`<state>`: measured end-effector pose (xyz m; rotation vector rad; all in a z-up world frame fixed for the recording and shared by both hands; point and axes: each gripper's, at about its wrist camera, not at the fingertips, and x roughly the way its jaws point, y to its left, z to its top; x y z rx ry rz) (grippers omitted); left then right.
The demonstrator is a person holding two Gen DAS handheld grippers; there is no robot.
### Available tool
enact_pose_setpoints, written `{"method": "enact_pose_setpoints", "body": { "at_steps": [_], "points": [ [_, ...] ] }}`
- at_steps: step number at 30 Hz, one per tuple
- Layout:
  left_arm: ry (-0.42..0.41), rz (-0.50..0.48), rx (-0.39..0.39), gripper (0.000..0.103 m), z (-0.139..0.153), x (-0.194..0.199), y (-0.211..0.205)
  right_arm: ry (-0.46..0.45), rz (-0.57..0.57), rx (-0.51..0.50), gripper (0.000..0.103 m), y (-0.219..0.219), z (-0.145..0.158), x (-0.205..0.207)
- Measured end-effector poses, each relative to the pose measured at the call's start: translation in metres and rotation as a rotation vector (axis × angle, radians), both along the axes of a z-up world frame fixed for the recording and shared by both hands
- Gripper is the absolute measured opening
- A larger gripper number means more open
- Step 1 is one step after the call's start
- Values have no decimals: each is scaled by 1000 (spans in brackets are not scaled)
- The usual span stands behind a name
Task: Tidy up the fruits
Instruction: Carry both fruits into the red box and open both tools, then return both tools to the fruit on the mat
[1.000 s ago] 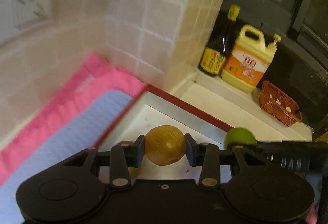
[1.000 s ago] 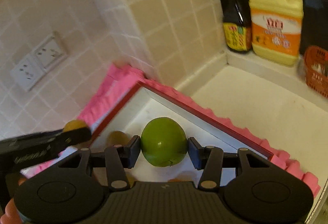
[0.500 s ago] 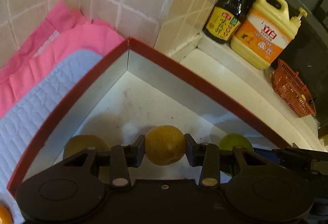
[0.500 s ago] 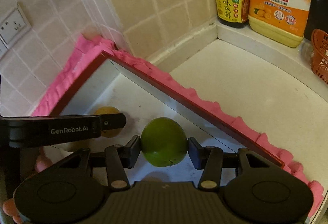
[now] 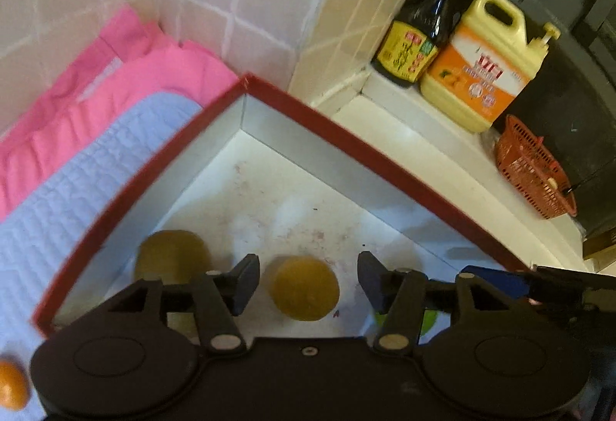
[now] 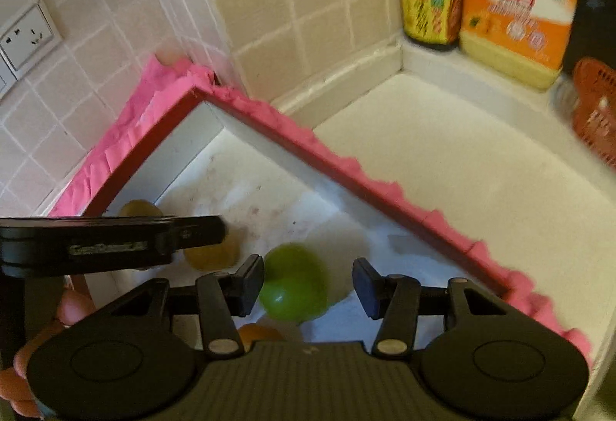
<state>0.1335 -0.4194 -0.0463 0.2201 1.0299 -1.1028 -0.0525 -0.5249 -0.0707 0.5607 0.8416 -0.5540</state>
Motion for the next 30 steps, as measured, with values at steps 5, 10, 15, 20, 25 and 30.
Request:
{"method": "enact_pose_setpoints", "body": {
  "at_steps": [5, 10, 15, 20, 25, 30],
  "points": [
    [-52, 40, -60, 73, 33, -5, 43, -53, -13, -14, 53, 5, 29, -21],
    [-112, 114, -123, 75, 68, -7, 103, -96, 10, -42, 54, 20, 57, -29],
    [-171, 222, -170, 75, 98, -8, 170, -139, 64, -65, 54, 44, 81, -26],
    [-236, 362, -195, 75, 121, -10, 251, -167, 124, -70, 58, 71, 93, -14],
    [-294, 521, -190, 76, 135, -13, 335, -178, 187, -54, 58, 98, 95, 1],
    [-316, 669, -159, 76, 135, -18, 400, -191, 256, -23, 59, 123, 98, 20]
  ]
}}
